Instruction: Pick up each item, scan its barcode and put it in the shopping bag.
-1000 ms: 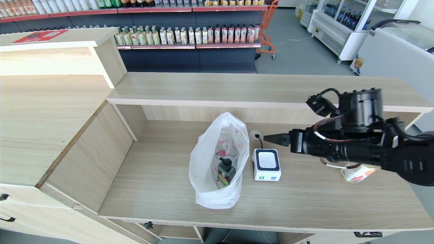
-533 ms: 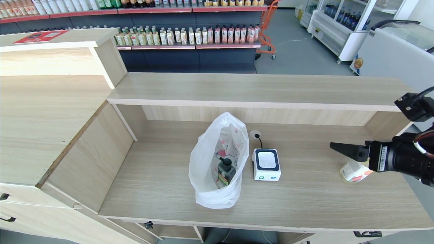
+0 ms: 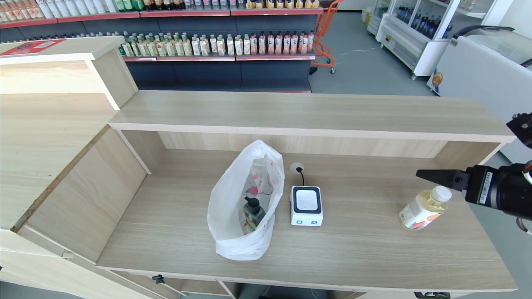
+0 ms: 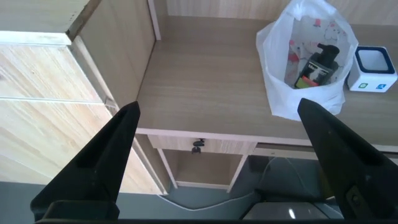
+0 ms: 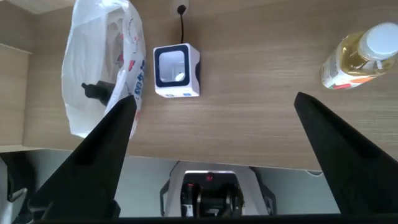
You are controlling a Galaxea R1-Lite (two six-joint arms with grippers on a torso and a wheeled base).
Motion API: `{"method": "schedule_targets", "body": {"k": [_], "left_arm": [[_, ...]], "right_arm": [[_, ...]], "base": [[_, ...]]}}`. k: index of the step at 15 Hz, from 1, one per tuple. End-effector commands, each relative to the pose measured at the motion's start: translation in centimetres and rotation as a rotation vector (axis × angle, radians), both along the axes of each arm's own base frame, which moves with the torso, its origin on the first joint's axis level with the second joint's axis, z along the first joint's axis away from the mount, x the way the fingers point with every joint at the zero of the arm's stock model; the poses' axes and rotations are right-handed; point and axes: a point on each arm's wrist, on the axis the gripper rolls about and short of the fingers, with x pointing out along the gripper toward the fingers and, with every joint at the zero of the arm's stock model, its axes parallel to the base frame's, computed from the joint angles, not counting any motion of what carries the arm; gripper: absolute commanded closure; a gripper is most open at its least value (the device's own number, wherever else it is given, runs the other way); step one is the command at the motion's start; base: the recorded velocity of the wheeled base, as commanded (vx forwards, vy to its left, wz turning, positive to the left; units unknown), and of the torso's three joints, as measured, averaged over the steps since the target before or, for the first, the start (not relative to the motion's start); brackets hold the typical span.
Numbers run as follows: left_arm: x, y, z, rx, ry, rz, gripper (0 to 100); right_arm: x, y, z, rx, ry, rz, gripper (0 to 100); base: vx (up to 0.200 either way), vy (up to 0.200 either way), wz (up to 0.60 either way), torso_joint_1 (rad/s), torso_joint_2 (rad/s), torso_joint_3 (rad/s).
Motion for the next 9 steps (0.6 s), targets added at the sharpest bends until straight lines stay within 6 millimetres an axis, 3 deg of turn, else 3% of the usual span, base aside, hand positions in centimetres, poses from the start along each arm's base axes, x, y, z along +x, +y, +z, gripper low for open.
{"method": "schedule_targets", "body": {"k": [1,2,9], "left_arm": [[0.0,0.0,0.0,-0.004,-0.001,0.003,0],[0.0,0.0,0.0,-0.002,0.001,0.003,0],[0.0,0.0,0.0,0.001,-0.001,0.001,0]], "right_arm": [[0.1,0.0,0.0,0.012,0.005,-0.005,0],[0.1,0.0,0.0,0.018,0.008,-0.007,0],[-0.1,-0.2,-1.4,0.053,0.136,-0.052,0]], "base": [[0.0,-0.2,0.0,-0.002,0.01,0.007],[0.0,-0.2,0.0,0.002,0.01,-0.002],[-0.2,-0.2,0.0,0.001,0.0,0.003]]}}
